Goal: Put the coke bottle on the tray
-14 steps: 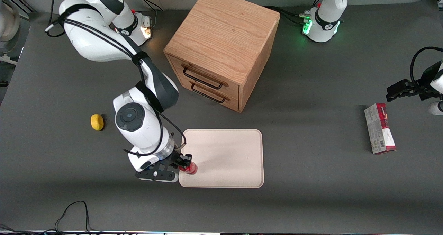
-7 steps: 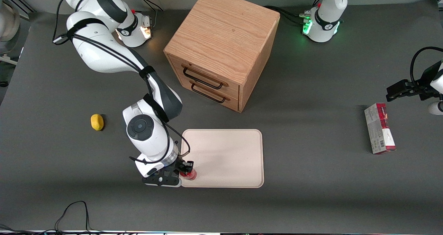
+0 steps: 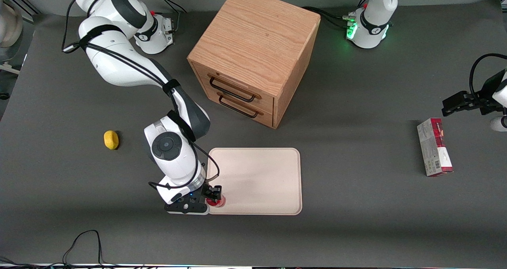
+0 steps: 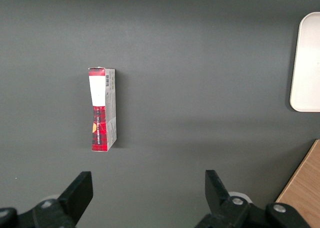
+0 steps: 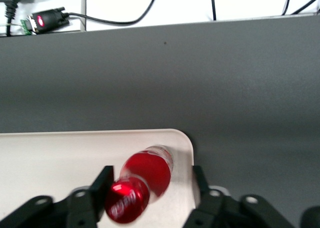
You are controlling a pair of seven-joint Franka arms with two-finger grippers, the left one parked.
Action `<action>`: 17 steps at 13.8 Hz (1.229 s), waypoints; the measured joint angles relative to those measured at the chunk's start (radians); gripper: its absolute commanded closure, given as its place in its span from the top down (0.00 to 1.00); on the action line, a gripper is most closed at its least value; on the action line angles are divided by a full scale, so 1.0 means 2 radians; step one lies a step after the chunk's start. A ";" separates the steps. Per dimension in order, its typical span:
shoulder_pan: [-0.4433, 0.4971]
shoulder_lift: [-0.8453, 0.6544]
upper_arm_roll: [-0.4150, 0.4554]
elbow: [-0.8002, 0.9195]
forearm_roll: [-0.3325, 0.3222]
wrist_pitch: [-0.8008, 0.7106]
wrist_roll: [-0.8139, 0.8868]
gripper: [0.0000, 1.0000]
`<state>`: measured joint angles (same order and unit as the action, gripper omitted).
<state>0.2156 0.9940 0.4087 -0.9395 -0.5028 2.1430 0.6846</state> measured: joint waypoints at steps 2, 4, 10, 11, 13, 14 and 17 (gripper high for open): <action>0.002 -0.023 -0.001 -0.002 -0.001 -0.015 -0.001 1.00; 0.007 -0.065 -0.017 -0.008 0.015 -0.072 -0.013 1.00; 0.011 -0.312 -0.179 -0.196 0.196 -0.203 -0.206 1.00; 0.008 -0.353 -0.197 -0.235 0.204 -0.221 -0.224 1.00; 0.005 -0.428 -0.228 -0.307 0.223 -0.235 -0.237 1.00; 0.005 -0.461 -0.241 -0.339 0.229 -0.236 -0.240 1.00; 0.005 -0.538 -0.260 -0.401 0.233 -0.240 -0.244 1.00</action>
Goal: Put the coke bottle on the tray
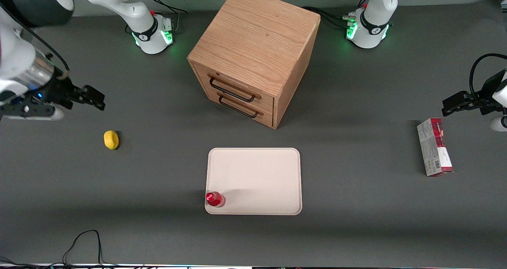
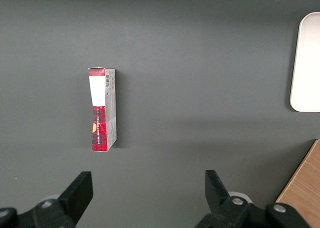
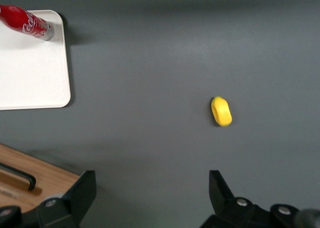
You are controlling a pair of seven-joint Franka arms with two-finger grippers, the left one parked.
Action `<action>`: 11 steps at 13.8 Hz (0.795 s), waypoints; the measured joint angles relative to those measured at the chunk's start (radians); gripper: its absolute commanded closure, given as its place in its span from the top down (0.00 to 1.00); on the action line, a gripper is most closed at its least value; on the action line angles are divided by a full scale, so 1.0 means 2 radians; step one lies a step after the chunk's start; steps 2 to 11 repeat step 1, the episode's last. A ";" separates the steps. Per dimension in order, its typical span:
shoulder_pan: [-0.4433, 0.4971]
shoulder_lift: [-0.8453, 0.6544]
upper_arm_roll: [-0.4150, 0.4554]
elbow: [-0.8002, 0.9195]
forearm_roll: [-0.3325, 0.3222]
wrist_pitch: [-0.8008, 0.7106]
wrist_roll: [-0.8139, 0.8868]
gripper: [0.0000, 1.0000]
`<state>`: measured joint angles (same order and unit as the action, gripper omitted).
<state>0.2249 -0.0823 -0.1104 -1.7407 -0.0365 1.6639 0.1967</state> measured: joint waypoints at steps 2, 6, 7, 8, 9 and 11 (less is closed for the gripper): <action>-0.002 -0.013 -0.001 -0.008 0.001 0.000 0.000 1.00; -0.002 -0.013 -0.001 -0.008 0.001 0.000 0.000 1.00; -0.002 -0.013 -0.001 -0.008 0.001 0.000 0.000 1.00; -0.002 -0.013 -0.001 -0.008 0.001 0.000 0.000 1.00; -0.002 -0.013 -0.001 -0.008 0.001 0.000 0.000 1.00; -0.002 -0.013 -0.001 -0.008 0.001 0.000 0.000 1.00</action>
